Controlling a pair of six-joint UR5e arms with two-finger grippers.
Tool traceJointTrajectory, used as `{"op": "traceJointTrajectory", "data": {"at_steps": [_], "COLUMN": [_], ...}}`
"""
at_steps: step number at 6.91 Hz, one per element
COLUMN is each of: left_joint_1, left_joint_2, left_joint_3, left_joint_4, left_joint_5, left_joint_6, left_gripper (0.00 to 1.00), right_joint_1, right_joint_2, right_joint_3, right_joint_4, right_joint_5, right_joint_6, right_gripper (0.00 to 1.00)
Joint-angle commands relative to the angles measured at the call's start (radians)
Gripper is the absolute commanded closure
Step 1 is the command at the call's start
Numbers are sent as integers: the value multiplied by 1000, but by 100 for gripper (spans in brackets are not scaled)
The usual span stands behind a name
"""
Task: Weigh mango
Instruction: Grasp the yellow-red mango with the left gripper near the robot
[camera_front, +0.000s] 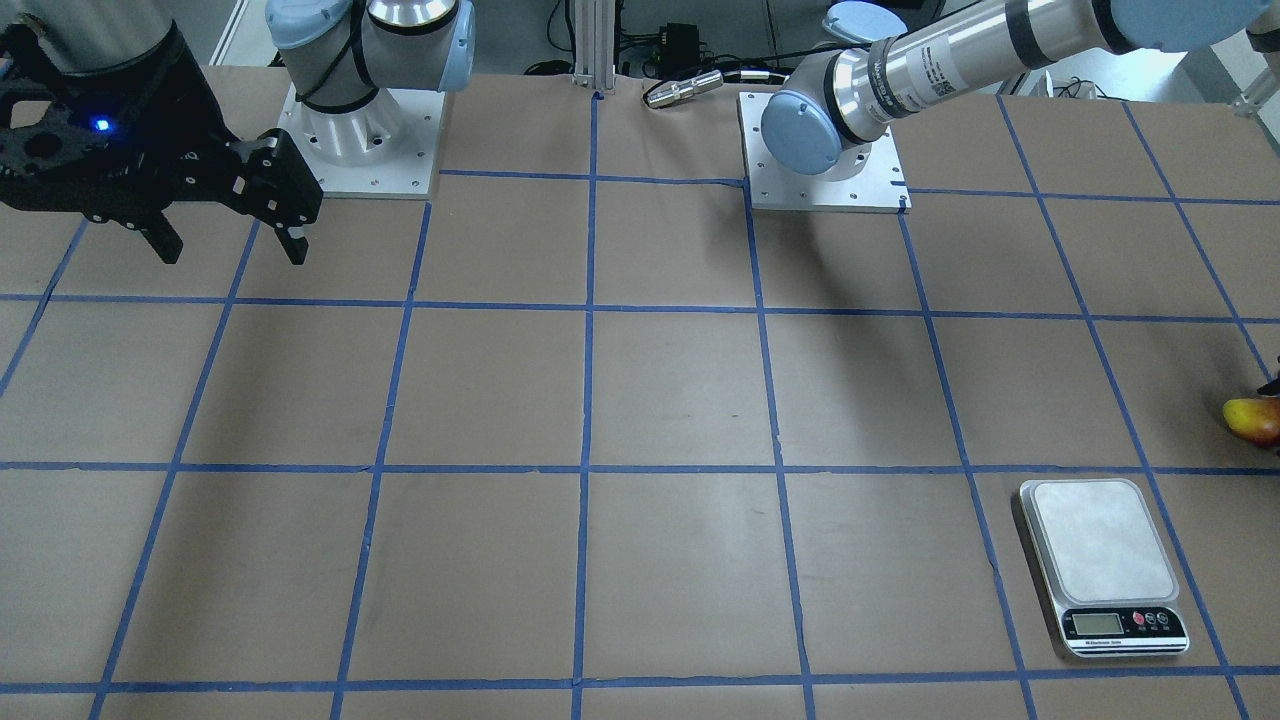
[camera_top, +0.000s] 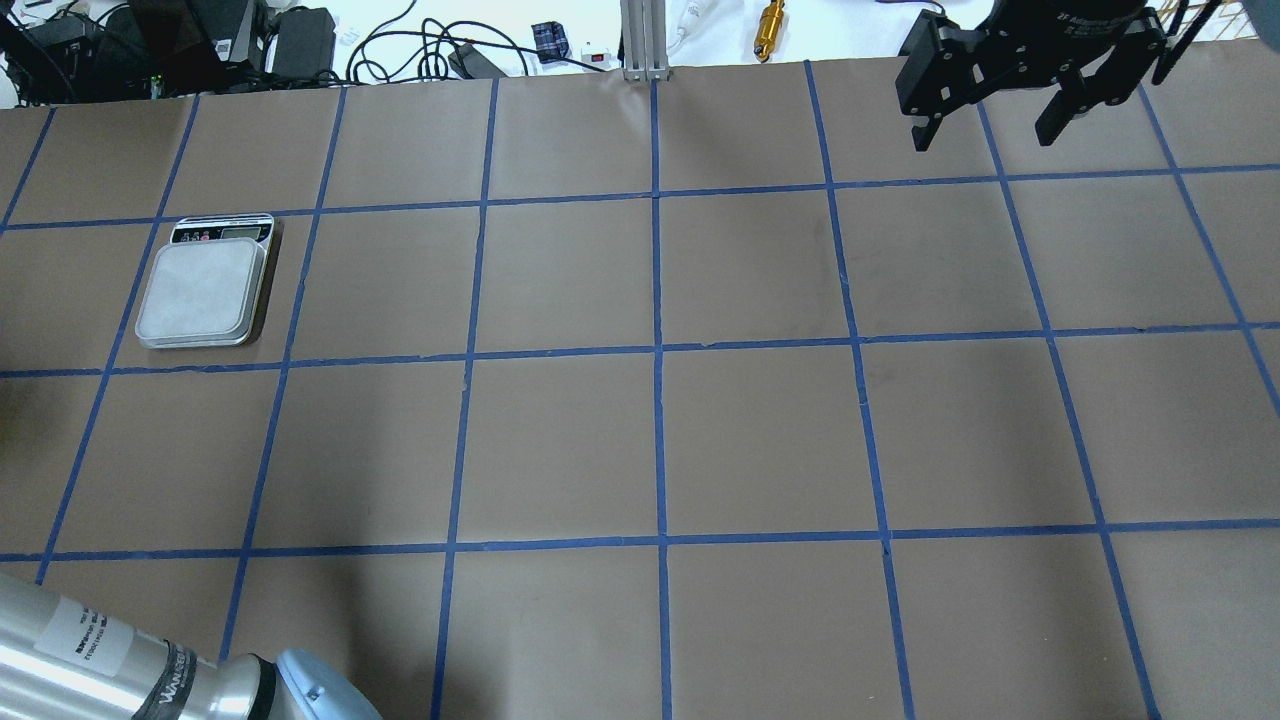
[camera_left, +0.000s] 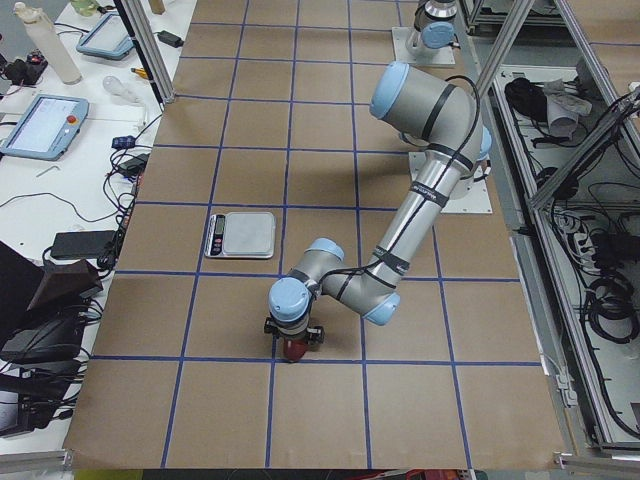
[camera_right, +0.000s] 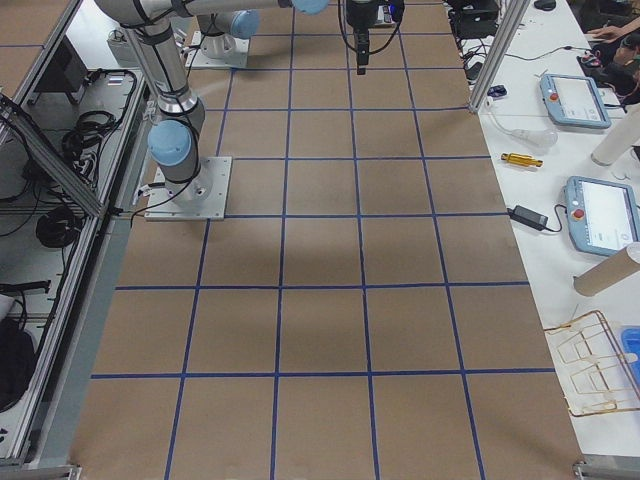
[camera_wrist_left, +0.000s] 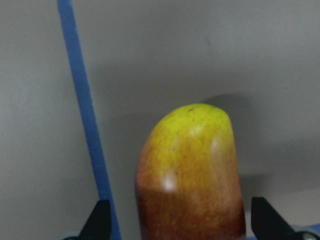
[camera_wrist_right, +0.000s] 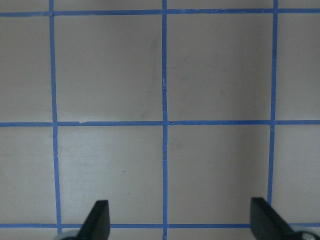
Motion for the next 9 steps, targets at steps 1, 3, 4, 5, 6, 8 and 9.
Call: {"op": "traceJointTrajectory", "data": {"at_steps": [1, 3, 4, 5, 6, 8, 9], "left_joint_1": [3, 3, 3, 12, 14, 8, -3], "left_joint_2": [-21, -29, -29, -29, -22, 29, 61], "left_joint_3": [5, 5, 5, 5, 5, 5, 5], "left_joint_4": [3, 7, 20, 39, 40, 20, -14], "left_joint_5": [1, -1, -4, -8, -4, -1, -10], "left_joint_6": [2, 0, 2, 3, 2, -18, -52], "left_gripper": [0, 10, 38, 71, 100, 100, 100], "right_joint_1": [-2, 0, 0, 0, -2, 0, 0], "right_joint_2": [1, -1, 1, 1, -1, 1, 1], "right_joint_3": [0, 0, 0, 0, 0, 0, 0], "right_joint_4": [0, 0, 0, 0, 0, 0, 0], "right_joint_5": [1, -1, 1, -1, -1, -1, 1], "right_joint_6": [0, 0, 0, 0, 0, 0, 0], "right_gripper": [0, 0, 0, 0, 0, 0, 0]}}
